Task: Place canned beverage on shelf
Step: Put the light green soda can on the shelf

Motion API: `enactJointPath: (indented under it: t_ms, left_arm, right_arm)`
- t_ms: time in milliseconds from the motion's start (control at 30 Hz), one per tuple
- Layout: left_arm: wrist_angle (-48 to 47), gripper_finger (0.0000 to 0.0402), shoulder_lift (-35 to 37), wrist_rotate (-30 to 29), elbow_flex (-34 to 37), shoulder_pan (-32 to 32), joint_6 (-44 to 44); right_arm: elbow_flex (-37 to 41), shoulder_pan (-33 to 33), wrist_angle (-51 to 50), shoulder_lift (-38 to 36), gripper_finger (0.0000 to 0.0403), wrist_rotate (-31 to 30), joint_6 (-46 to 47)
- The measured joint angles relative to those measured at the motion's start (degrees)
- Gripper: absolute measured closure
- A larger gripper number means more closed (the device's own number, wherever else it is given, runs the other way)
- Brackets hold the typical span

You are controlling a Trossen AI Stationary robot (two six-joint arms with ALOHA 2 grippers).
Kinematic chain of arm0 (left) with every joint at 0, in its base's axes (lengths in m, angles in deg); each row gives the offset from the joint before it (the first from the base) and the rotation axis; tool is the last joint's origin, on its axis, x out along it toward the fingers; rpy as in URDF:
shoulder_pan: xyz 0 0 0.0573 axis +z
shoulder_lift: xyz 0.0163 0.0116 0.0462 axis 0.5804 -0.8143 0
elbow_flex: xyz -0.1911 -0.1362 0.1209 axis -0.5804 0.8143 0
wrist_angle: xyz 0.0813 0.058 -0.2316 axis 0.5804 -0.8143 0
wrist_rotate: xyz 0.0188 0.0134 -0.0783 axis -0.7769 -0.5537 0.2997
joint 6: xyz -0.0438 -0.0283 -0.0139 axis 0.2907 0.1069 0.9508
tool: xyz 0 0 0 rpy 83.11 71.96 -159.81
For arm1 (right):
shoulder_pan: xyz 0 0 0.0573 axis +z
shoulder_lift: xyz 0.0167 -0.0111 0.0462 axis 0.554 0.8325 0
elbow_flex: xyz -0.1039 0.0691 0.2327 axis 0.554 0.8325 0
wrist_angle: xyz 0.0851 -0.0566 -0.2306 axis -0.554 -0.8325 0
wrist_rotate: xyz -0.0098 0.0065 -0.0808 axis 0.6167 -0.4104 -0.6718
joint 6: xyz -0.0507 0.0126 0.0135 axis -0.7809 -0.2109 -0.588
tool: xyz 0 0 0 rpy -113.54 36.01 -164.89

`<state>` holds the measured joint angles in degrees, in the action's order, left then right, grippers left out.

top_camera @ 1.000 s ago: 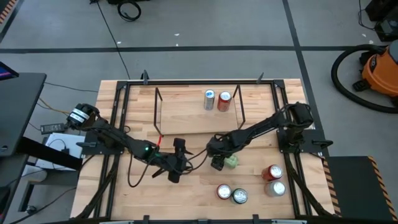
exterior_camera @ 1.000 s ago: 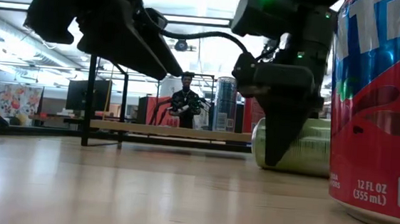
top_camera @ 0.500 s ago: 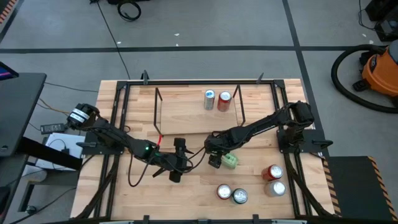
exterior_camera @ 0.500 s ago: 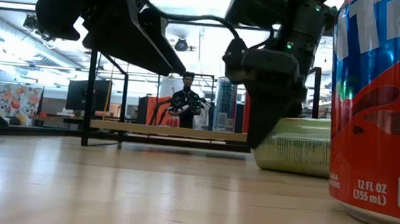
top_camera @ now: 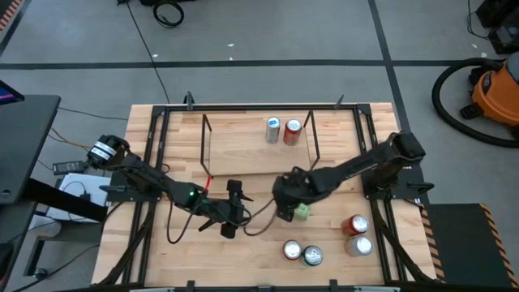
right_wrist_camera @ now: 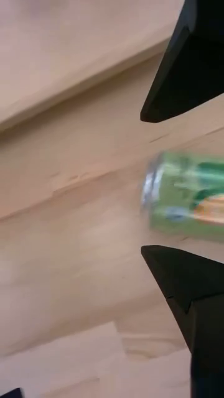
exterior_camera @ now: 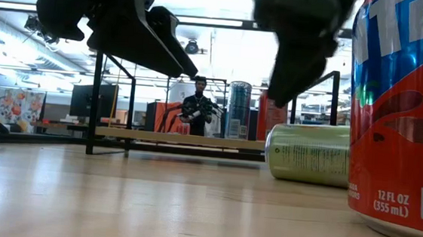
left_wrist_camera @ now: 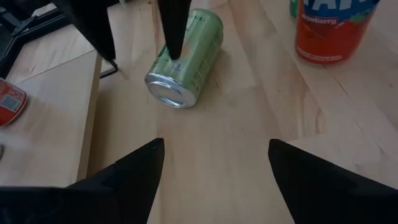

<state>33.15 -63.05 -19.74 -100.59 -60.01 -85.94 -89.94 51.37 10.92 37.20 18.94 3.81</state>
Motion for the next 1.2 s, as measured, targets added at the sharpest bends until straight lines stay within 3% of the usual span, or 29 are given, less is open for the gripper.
enactJointPath:
  t_ms: [367,867,1200]
  left_arm:
    - [0.41,0.0102,0.00,-0.22,0.00,0.00,-0.59]
    - [0.48,0.0102,0.00,-0.24,0.00,-0.02,-0.10]
    - [-0.42,0.0102,0.00,0.18,-0.36,-0.09,1.55]
  right_arm:
    - [10.80,12.01,6.33,-4.72,0.0052,-14.61,12.50]
    - [18.09,16.79,9.67,-4.65,0.0052,-15.21,22.55]
    - [18.11,20.12,9.58,-4.61,0.0052,-20.92,25.15]
